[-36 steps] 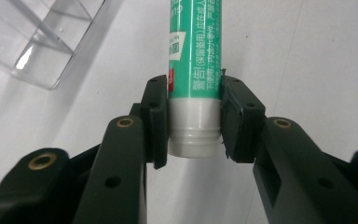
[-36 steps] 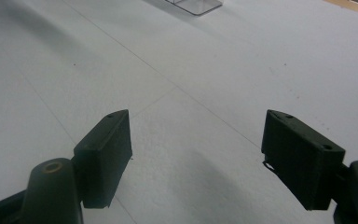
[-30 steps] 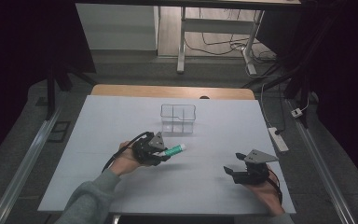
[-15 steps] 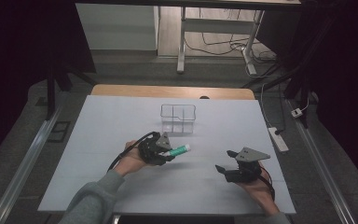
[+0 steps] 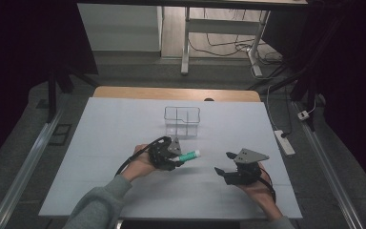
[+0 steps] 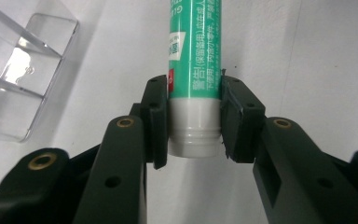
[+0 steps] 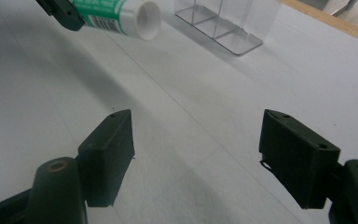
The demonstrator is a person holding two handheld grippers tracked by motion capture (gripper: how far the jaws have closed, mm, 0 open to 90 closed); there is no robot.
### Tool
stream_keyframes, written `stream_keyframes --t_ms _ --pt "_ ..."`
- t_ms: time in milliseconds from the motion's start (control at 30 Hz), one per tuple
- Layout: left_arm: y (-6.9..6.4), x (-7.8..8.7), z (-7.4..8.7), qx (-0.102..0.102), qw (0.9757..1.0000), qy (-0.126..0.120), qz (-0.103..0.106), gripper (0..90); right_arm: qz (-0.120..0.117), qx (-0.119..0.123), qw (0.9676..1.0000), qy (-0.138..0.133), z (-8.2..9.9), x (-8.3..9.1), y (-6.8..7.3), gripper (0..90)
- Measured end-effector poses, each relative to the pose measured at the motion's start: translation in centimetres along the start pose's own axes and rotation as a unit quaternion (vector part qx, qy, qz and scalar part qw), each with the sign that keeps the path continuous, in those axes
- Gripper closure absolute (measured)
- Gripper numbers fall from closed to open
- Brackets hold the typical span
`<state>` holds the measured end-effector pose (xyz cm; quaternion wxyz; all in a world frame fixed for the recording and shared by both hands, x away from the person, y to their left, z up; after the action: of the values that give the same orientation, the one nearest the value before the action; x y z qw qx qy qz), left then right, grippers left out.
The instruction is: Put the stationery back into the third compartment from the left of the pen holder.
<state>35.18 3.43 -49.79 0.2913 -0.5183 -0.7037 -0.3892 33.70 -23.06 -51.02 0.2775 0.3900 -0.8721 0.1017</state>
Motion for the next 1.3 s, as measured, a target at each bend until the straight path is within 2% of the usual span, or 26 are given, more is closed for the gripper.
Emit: stream_keyframes --t_ms 400,533,633,967,1100,1267,1300 --pt "-0.3 -1.0 -1.0 -0.012 0.9999 0.008 0.003 64.7 -0.006 0.015 0.9998 0.012 -1.0 -1.3 0.8 25.8" --pt "-0.5 -1.3 -1.3 -0.019 0.9997 0.018 0.003 64.7 -0.008 0.021 0.9996 0.015 -1.5 -1.7 1.1 25.8" --pt "-0.6 -1.5 -1.4 -0.02 0.9996 0.019 0.009 64.7 -0.019 0.025 0.9993 0.021 -1.9 -2.3 1.5 25.7" --pt "-0.7 -2.3 -1.8 -0.028 0.9989 0.034 0.016 64.7 -0.028 0.051 0.9975 0.041 -2.8 -3.7 2.6 26.9" --pt "-0.9 -2.5 -1.9 -0.03 0.9985 0.038 0.026 64.7 -0.035 0.063 0.9959 0.054 -2.9 -4.2 2.9 27.7" --pt "-1.1 -2.7 -2.2 -0.036 0.9979 0.041 0.034 64.6 -0.035 0.096 0.9922 0.072 -3.0 -4.7 3.5 31.9" --pt "-1.2 -2.7 -2.2 -0.038 0.9977 0.043 0.036 64.6 -0.036 0.107 0.9906 0.078 -3.1 -4.8 3.7 33.6"
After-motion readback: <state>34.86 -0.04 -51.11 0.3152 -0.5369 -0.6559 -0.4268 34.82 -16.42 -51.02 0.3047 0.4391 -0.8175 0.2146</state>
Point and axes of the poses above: each handheld gripper's, and its own axes: x roughly backward along the jaws, z roughly out of its underside, y roughly to its left, the point moved 3 cm from there along -x, roughly forward along the jaws, and after that the axes turned 11 degrees about -x, right-handed, at the moved point
